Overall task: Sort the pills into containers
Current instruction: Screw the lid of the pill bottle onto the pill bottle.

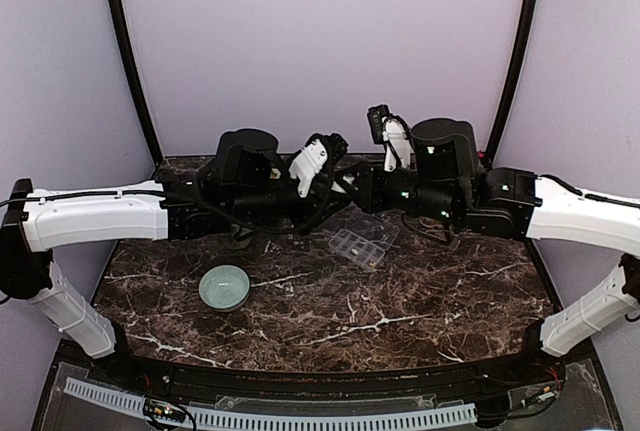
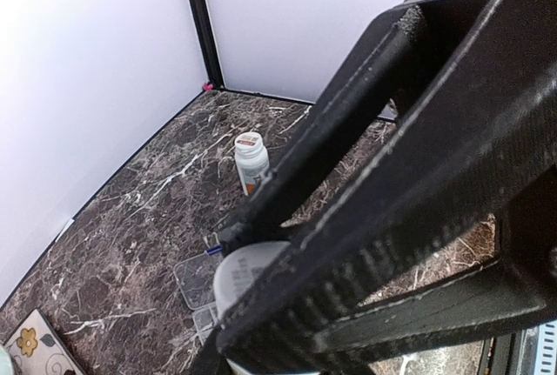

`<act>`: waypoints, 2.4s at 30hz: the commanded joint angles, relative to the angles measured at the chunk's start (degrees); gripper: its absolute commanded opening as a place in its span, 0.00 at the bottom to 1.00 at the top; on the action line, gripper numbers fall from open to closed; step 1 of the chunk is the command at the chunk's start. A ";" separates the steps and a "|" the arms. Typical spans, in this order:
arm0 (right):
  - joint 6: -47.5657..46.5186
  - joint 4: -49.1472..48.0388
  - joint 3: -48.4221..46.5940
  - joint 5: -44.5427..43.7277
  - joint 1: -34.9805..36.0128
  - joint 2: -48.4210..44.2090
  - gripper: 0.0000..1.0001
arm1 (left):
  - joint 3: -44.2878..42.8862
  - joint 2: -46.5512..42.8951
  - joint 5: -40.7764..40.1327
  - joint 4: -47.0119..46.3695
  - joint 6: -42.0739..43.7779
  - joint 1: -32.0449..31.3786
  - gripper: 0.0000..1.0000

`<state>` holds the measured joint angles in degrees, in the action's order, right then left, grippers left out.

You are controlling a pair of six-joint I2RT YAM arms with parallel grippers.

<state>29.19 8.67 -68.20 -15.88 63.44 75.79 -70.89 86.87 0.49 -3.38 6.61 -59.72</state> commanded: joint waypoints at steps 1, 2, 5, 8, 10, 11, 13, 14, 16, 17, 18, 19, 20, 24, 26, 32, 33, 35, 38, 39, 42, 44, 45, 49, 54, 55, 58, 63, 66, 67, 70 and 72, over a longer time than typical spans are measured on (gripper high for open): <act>2.49 -0.63 -0.79 0.31 2.03 2.30 0.07 | -0.82 -4.14 -0.81 -12.11 0.28 -1.36 0.00; 2.08 -0.94 -0.79 0.43 2.04 2.10 0.12 | -0.70 -4.23 -0.31 -11.82 0.39 -1.36 0.00; 0.01 -3.59 0.21 1.68 2.04 0.72 0.31 | -0.03 -4.66 0.58 -10.90 0.43 -1.35 0.00; -2.12 -5.84 1.34 2.73 2.28 -1.46 0.42 | 0.69 -5.10 0.84 -9.51 0.24 -1.36 0.00; -3.54 -6.16 1.74 3.00 2.50 -2.79 0.44 | 0.87 -5.45 0.84 -8.28 0.28 -1.36 0.00; -4.20 -6.40 1.76 3.34 2.56 -3.50 0.45 | 1.00 -5.68 0.91 -7.54 0.44 -1.28 0.00; -5.20 -7.21 4.00 3.83 2.57 -5.37 0.47 | 0.71 -5.91 1.32 -5.71 0.96 -1.23 0.00; -5.77 -7.48 4.51 4.24 2.57 -6.21 0.47 | 0.60 -6.09 1.68 -4.79 1.17 -1.19 0.00; -6.96 -7.73 5.35 5.68 2.57 -7.73 0.49 | 0.55 -6.38 2.42 -3.22 1.31 -0.98 0.00; -7.50 -7.71 5.49 6.46 2.56 -8.39 0.49 | 0.58 -6.59 3.29 -2.49 1.19 -0.74 0.00; -8.32 -7.81 5.77 7.35 2.56 -9.03 0.49 | 0.54 -6.70 4.30 -1.66 0.98 -0.41 0.00; -8.93 -7.79 6.05 8.22 2.57 -9.68 0.49 | 0.43 -6.71 5.90 -0.76 0.76 0.05 0.00; -9.58 -7.79 6.25 9.02 2.57 -10.29 0.49 | 0.29 -6.76 7.82 0.04 0.56 0.51 0.00; -12.58 -7.38 7.26 11.82 2.52 -12.76 0.51 | -0.60 -6.44 18.78 3.14 0.03 3.37 0.00; -13.86 -6.76 7.18 13.20 2.40 -13.70 0.51 | -1.30 -6.05 25.34 4.47 -0.46 5.28 0.00; -15.65 -4.70 6.49 18.70 1.00 -14.40 0.52 | -4.60 -3.93 46.01 8.89 -0.26 9.08 0.00; -15.53 -4.82 6.47 20.33 0.47 -14.36 0.52 | -5.27 -3.33 48.50 9.94 0.05 9.24 0.00; -15.00 -5.14 6.46 23.51 -0.44 -13.91 0.51 | -6.83 -1.73 53.17 12.10 0.97 9.36 0.00; -15.02 -6.05 6.88 26.46 -1.08 -13.46 0.51 | -8.42 -0.03 57.25 14.53 1.68 9.36 0.00; -14.97 -6.56 7.04 26.89 -1.20 -13.55 0.51 | -8.92 0.43 58.22 15.20 1.73 9.36 0.00; -14.87 -7.16 7.12 27.66 -1.54 -13.63 0.51 | -9.86 1.31 59.64 16.85 2.29 9.45 0.00; -14.77 -6.80 6.67 28.37 -1.73 -13.06 0.50 | -9.98 1.48 59.87 16.91 2.35 9.45 0.00; -14.75 -6.69 6.55 28.74 -1.78 -12.71 0.50 | -10.06 1.56 59.96 16.91 2.35 9.45 0.00; -14.28 -6.81 6.38 30.05 -1.84 -11.97 0.50 | -10.48 1.97 60.14 17.15 2.50 9.54 0.00; -13.92 -6.69 6.46 30.89 -1.84 -11.42 0.49 | -10.84 2.17 60.66 16.83 2.28 9.63 0.00; -13.78 -6.73 6.42 31.07 -1.90 -11.23 0.49 | -10.89 2.19 60.72 16.74 2.19 9.63 0.00; -13.65 -6.94 6.44 31.44 -1.92 -10.89 0.49 | -11.05 2.37 60.99 16.58 2.09 9.63 0.00; -13.46 -7.08 6.45 31.74 -2.09 -10.35 0.48 | -11.13 2.40 61.32 16.59 1.93 9.63 0.00; -13.20 -7.76 6.70 32.04 -2.32 -10.31 0.47 | -11.28 2.51 61.51 16.83 1.91 9.63 0.00; -13.13 -7.86 6.67 32.13 -2.36 -10.31 0.47 | -11.28 2.55 61.60 16.89 1.99 9.63 0.00; -13.01 -8.10 6.48 32.45 -2.44 -10.02 0.46 | -11.31 2.67 61.90 16.98 1.98 9.63 0.00; -12.94 -8.18 6.26 32.78 -2.53 -9.67 0.45 | -11.25 2.67 62.09 17.04 1.85 9.63 0.00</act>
<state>15.59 3.79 -61.45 15.62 61.39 65.49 -80.55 89.69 60.69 13.43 8.32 -50.39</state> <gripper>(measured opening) 0.459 0.261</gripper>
